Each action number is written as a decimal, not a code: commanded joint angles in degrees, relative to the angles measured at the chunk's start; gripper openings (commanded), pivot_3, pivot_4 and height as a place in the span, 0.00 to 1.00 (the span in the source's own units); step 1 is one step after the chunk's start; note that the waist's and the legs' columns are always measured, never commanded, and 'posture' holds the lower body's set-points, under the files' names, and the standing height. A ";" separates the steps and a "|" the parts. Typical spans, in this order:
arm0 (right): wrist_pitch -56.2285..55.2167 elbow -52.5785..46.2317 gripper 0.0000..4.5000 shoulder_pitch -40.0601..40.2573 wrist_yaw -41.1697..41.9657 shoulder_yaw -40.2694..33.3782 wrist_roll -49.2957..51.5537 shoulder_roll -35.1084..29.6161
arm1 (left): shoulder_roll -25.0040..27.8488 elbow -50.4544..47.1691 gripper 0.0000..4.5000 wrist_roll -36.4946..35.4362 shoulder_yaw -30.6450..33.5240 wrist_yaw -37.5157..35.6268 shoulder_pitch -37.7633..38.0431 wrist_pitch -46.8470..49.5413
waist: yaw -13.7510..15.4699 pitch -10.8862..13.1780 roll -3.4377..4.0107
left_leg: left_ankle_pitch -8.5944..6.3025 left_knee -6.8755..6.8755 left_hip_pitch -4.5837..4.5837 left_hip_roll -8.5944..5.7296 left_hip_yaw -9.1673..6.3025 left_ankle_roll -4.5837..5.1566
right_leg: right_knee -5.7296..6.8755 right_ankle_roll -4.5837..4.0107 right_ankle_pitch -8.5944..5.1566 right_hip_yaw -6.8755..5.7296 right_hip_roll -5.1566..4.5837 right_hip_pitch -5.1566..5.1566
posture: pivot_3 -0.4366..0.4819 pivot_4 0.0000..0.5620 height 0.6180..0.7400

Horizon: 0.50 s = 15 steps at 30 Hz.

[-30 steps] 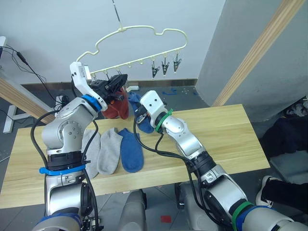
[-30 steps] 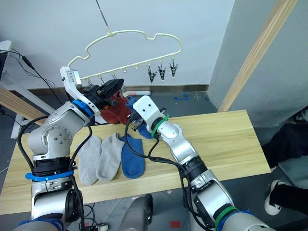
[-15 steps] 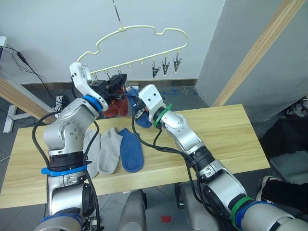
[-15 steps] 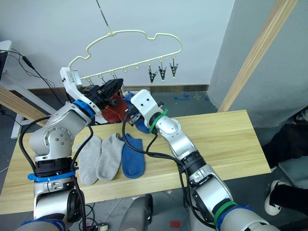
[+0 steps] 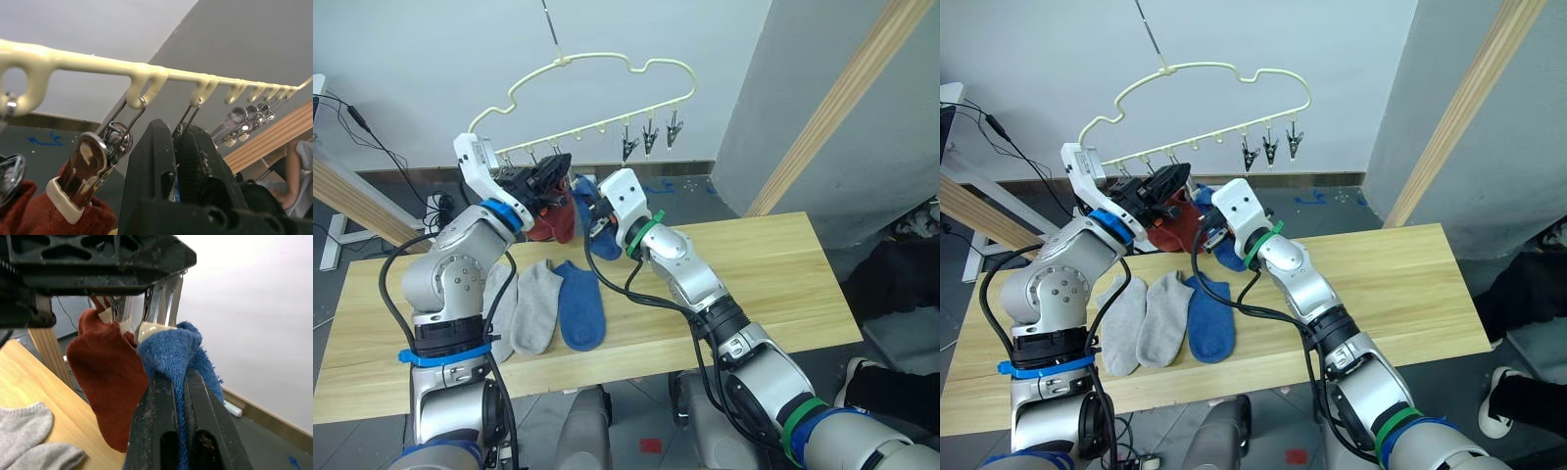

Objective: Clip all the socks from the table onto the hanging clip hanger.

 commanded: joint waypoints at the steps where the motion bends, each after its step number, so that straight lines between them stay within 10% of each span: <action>1: -0.97 -2.15 0.00 -3.25 0.86 0.25 1.66 7.75 | -0.54 -2.10 0.02 -0.82 0.15 0.72 0.74 0.56 | 0.01 0.00 0.00 | 0.00 0.00 0.00 0.00 0.00 0.00 | 0.00 0.00 0.00 0.00 0.00 0.00 | 0.42 0.55 1.00; 11: -0.14 -2.44 0.00 -3.54 0.43 0.04 3.63 8.11 | -0.95 -3.26 0.02 -2.09 0.23 1.08 1.87 2.40 | 0.01 0.00 0.00 | 0.00 0.01 0.00 0.00 0.00 0.00 | 0.02 0.00 0.01 0.00 0.00 0.00 | 0.43 0.54 1.00; 15: 0.24 -2.47 0.00 -3.90 -0.07 -0.53 4.55 8.23 | -0.69 -3.29 0.29 -2.15 0.49 1.35 2.04 2.25 | 0.03 0.00 -0.01 | 0.00 0.02 0.01 0.00 0.00 0.00 | 0.04 0.00 0.01 0.00 0.00 0.00 | 0.43 0.54 1.00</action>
